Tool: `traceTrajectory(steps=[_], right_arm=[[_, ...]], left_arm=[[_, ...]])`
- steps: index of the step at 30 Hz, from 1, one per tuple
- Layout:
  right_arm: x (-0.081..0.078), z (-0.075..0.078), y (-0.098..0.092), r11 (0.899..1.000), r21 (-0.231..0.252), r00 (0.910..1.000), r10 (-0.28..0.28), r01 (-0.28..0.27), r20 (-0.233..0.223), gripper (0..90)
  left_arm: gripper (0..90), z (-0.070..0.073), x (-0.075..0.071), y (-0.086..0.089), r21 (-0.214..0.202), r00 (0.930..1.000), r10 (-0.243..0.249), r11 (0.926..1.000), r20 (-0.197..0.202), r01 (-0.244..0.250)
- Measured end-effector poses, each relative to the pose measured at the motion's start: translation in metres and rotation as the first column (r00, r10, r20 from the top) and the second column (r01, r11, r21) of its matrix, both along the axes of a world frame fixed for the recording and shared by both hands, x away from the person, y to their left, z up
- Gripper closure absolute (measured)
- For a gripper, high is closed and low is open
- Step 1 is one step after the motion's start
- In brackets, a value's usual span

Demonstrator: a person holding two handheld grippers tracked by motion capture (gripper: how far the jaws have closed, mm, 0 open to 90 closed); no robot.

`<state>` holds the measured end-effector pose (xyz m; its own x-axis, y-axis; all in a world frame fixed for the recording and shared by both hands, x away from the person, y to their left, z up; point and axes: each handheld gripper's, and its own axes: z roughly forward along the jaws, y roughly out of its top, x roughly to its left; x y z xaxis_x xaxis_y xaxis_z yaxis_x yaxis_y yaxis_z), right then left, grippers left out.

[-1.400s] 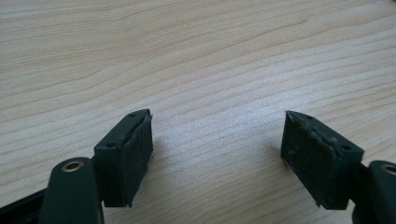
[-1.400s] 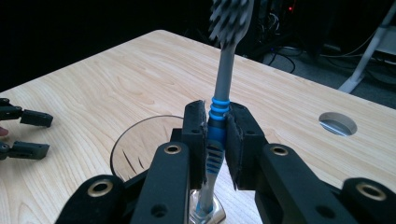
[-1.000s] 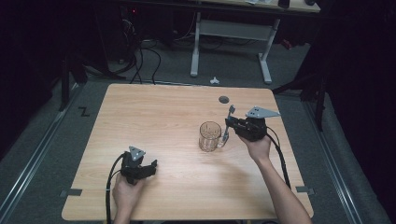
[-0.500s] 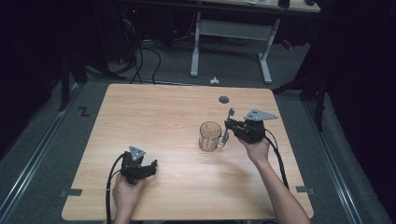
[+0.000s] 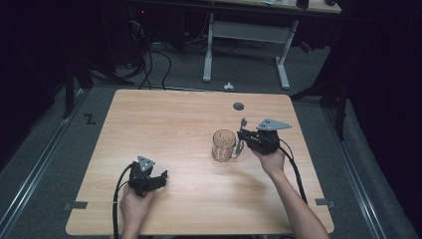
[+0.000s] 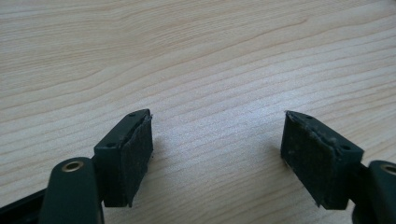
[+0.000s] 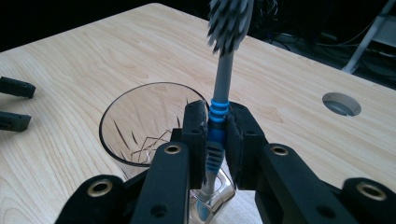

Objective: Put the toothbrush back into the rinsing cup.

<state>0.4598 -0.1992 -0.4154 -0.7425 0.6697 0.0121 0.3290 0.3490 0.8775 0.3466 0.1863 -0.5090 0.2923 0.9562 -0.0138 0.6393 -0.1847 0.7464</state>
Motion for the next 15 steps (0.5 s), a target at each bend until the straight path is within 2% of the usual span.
traceTrajectory(steps=[15], right_arm=[[0.0043, -0.009, 0.005, 1.0, -0.018, 0.9995, 0.002, -0.003, -0.031, 78.7]], left_arm=[[25.7, 0.0, 0.0, 0.0, 0.0, 1.0, 0.0, 1.0, 0.0, 0.0]])
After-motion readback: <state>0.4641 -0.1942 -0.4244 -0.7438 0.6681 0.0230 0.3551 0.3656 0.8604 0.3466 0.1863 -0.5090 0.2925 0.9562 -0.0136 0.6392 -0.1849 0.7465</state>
